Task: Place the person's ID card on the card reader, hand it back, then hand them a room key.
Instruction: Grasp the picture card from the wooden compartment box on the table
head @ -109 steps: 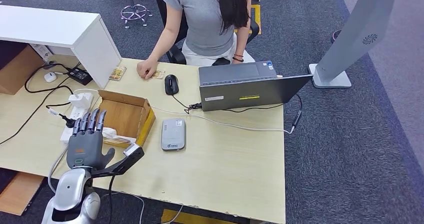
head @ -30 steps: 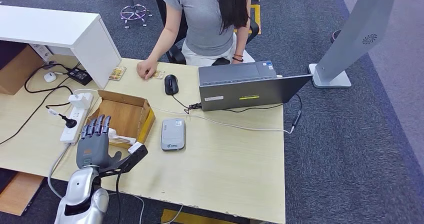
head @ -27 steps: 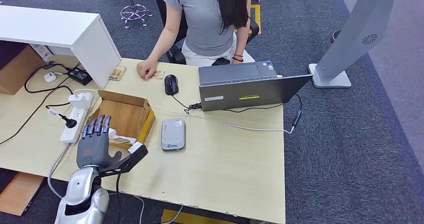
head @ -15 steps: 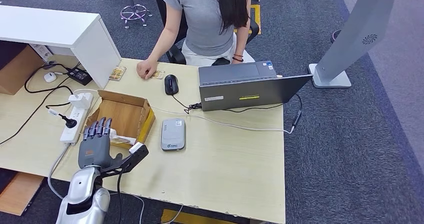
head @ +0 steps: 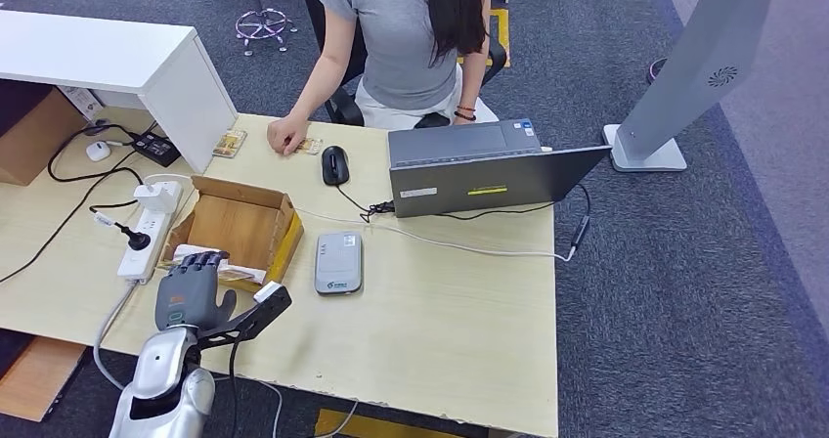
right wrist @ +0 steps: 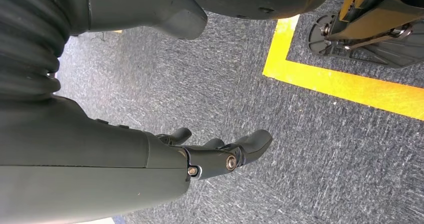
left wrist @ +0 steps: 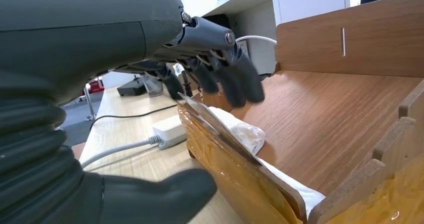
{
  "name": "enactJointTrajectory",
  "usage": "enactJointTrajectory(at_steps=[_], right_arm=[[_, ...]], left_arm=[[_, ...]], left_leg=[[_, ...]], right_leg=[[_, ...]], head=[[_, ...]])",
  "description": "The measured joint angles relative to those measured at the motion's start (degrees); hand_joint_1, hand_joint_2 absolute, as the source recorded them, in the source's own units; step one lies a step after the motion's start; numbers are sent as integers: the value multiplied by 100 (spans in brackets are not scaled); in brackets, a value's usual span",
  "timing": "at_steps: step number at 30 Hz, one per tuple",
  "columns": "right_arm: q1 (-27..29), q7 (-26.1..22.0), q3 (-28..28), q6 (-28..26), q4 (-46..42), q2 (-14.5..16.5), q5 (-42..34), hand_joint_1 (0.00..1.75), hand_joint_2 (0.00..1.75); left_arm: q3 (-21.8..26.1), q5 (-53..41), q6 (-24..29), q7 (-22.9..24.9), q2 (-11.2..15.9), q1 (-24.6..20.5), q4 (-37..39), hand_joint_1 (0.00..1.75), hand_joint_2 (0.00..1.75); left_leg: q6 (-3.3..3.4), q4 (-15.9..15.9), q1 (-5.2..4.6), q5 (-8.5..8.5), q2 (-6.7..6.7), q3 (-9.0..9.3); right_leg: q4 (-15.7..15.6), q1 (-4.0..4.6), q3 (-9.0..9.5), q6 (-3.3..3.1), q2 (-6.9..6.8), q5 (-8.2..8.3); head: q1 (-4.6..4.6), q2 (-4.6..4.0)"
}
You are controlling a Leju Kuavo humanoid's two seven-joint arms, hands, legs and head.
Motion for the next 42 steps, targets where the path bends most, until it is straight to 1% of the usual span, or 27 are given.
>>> enactJointTrajectory(at_steps=[37,42], right_arm=[[-17,-30,-96,1,0,0,97,0,175],[-19,-48,-130,2,0,0,144,0,175]], left_arm=[[134,33,108,-235,-31,-26,0,175,175],[135,28,156,-303,-26,-109,-3,175,175]], left_leg=[[0,0,0,0,1,1],[0,1,0,1,0,2]], right_leg=[[0,0,0,0,0,0],[0,0,0,0,-1,0]], head=[[1,0],[1,0]])
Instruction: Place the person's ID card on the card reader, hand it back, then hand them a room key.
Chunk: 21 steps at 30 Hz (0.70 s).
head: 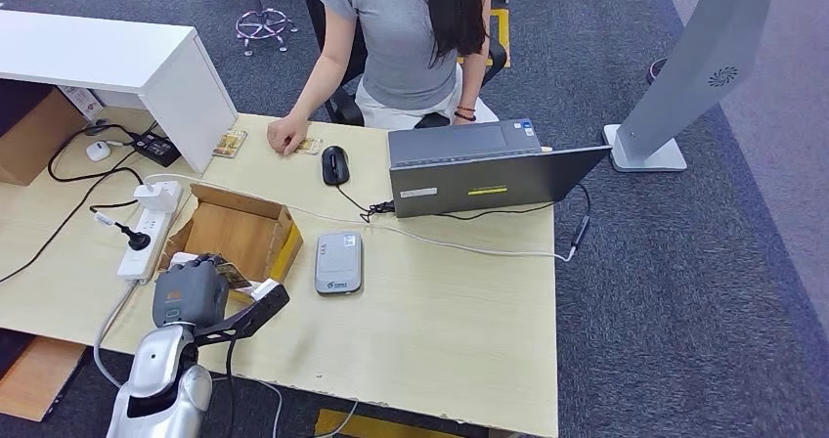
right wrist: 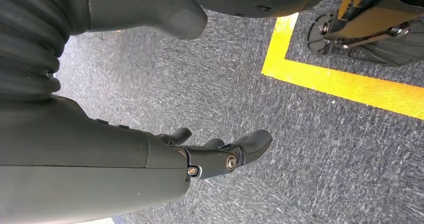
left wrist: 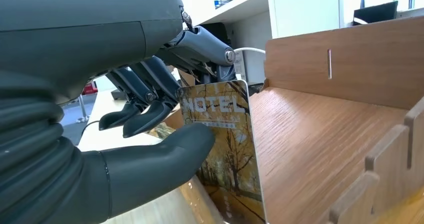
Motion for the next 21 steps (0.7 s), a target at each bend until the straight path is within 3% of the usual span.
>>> enactJointTrajectory(at_steps=[7,16,21], right_arm=[[-16,-57,-3,6,0,0,89,0,175],[-20,-71,-6,7,0,0,103,0,175],[-38,-105,-8,9,0,0,171,0,175]], left_arm=[[-119,-28,-114,32,97,-625,-94,175,175],[-228,-28,-118,78,178,-794,-106,175,175],[-379,-28,-258,203,291,-1261,-87,175,175]], left_leg=[[-1,1,0,4,-1,3],[-1,1,0,3,0,2],[-3,2,0,6,-2,2]], right_leg=[[1,0,4,-2,-3,5],[0,0,0,-2,1,5],[0,0,0,-2,-1,8]], head=[[-1,0],[-1,0],[-1,0]])
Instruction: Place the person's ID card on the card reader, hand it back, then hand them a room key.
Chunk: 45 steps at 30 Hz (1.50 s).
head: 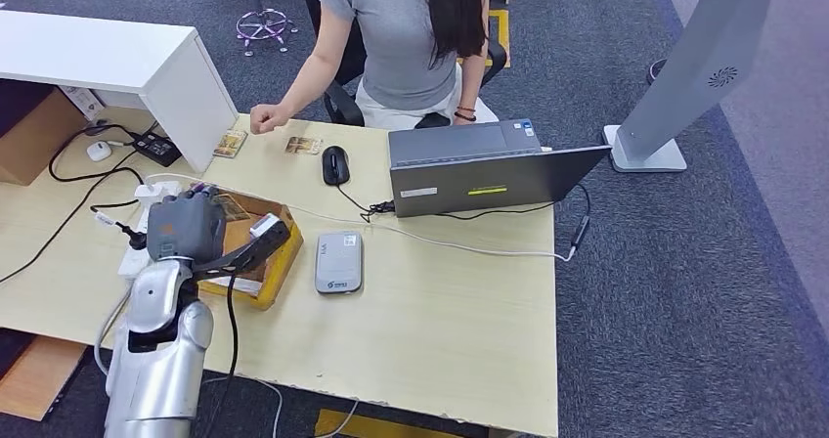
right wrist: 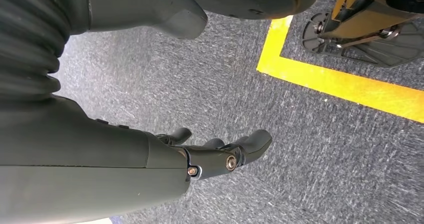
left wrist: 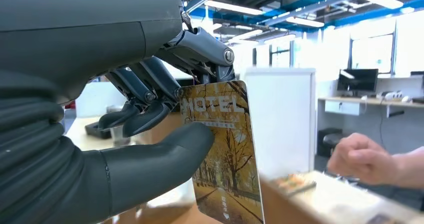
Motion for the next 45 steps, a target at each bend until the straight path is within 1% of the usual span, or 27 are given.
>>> enactJointTrajectory(at_steps=[5,7,9,12,14,23,30,35,36,37,39,40,41,45], right_arm=[[-4,27,-4,7,0,0,35,0,175],[-4,60,-4,21,0,0,73,0,175],[-7,74,-4,47,0,0,134,0,175],[-9,78,-4,74,0,0,187,0,175],[-9,80,-4,81,0,0,202,0,175],[-9,79,-4,92,0,0,237,0,175],[-14,78,-4,109,0,0,328,0,175],[-16,113,-5,122,1,0,344,0,175],[-16,119,-5,128,2,0,347,0,131],[-16,123,-6,132,2,0,351,0,87],[-16,128,-6,139,2,0,359,0,0],[-16,129,-6,142,2,0,364,0,0],[-17,129,-6,143,2,0,372,0,0],[-18,129,-10,146,2,0,399,0,0]], left_arm=[[-116,0,-121,96,97,-476,75,175,175],[-157,0,-121,215,144,-649,147,175,175],[-213,0,-113,353,227,-889,274,175,175],[-271,0,-117,422,344,-1224,450,175,175],[-298,0,-115,431,384,-1331,524,175,175],[-416,0,-110,525,474,-1504,716,175,175],[-673,-2,-308,800,571,-2130,1033,175,175],[-803,-1,-296,837,596,-2310,1209,175,175],[-811,-2,-279,839,598,-2311,1232,175,175],[-813,-2,-257,840,599,-2310,1254,146,175],[-813,-2,-222,840,599,-2306,1284,59,175],[-813,-1,-203,840,598,-2303,1292,15,175],[-813,-1,-184,840,597,-2299,1295,0,175],[-813,-1,-146,792,585,-2267,1279,0,175]], left_leg=[[-1,1,0,4,5,2],[-1,1,0,4,4,1],[-1,1,1,4,3,-1],[-1,1,0,4,8,-1],[-1,1,0,4,9,0],[-1,2,0,4,8,-1],[-1,2,0,5,6,0],[-1,2,0,5,7,-1],[-1,2,0,5,7,-1],[-1,2,0,5,7,-2],[-1,2,0,4,7,-2],[-1,2,0,4,7,-3],[-1,2,0,4,7,-3],[-1,1,0,4,7,-3]], right_leg=[[1,0,0,-6,3,6],[0,1,-2,-6,3,6],[1,1,-3,-6,3,6],[1,1,-3,-6,6,6],[1,1,-3,-6,8,6],[1,0,-4,-6,7,6],[1,0,-3,-6,6,8],[1,0,-3,-6,7,8],[1,0,-3,-6,7,8],[1,0,-3,-6,8,8],[1,1,-3,-6,7,7],[1,1,-3,-6,7,7],[1,1,-3,-6,7,7],[1,0,-3,-6,7,7]], head=[[1,0],[1,0],[1,0],[-1,0],[1,0],[1,0],[1,0],[-1,0],[0,0],[0,0],[1,0],[0,0],[0,0],[0,0]])
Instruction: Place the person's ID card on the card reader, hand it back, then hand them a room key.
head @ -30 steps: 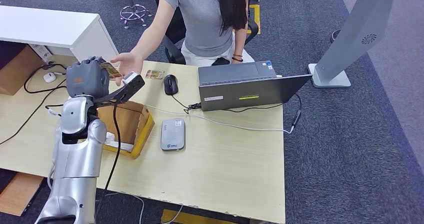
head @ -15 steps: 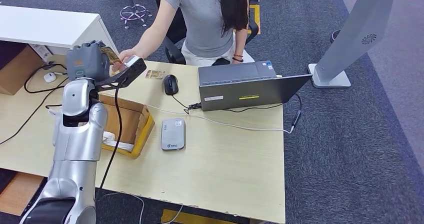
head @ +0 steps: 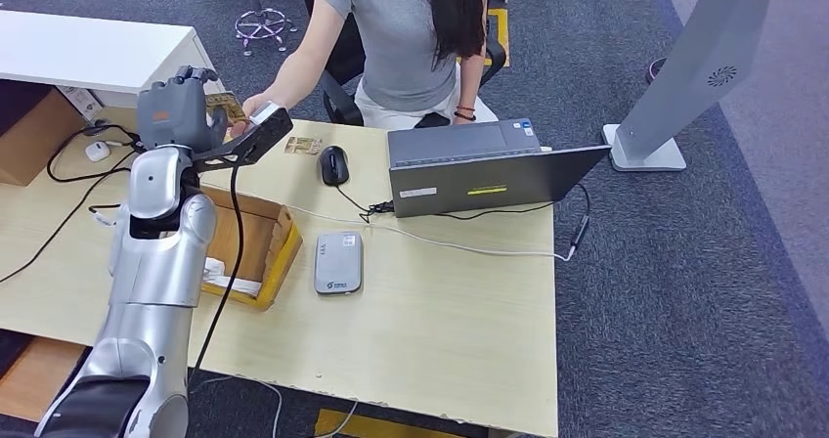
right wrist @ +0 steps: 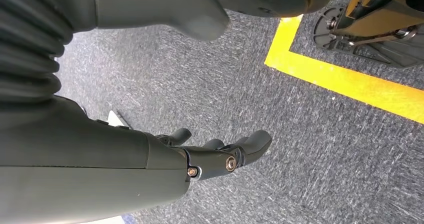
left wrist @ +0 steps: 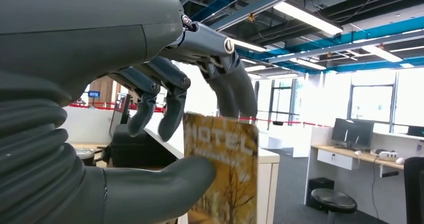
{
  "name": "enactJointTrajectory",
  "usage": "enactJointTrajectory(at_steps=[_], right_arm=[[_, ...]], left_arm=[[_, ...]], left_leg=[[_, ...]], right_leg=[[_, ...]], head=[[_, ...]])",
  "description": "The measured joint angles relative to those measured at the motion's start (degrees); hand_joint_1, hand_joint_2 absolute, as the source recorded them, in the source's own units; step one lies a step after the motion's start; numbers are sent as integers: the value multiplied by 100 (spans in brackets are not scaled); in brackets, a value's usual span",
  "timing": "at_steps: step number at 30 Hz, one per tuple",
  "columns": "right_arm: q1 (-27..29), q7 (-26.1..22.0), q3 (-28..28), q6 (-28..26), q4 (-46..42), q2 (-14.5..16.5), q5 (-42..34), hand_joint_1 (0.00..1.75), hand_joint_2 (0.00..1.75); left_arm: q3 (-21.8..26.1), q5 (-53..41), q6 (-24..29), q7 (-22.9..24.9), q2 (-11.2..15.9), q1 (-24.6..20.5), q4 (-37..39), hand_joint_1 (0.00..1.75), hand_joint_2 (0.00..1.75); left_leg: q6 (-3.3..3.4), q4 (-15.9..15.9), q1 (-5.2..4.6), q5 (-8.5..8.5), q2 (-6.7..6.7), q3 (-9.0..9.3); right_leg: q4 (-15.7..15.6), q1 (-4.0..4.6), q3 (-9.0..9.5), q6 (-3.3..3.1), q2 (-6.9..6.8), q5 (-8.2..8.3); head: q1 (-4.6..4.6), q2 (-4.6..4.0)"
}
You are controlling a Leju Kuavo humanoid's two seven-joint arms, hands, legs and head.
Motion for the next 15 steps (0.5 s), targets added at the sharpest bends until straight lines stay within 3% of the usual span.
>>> enactJointTrajectory(at_steps=[15], right_arm=[[-2,0,-81,24,0,2,2,0,0]], left_arm=[[0,-1,28,-104,-102,92,-215,0,175]], left_leg=[[0,0,0,0,0,0]], right_leg=[[0,0,0,0,0,0]], head=[[0,0]])
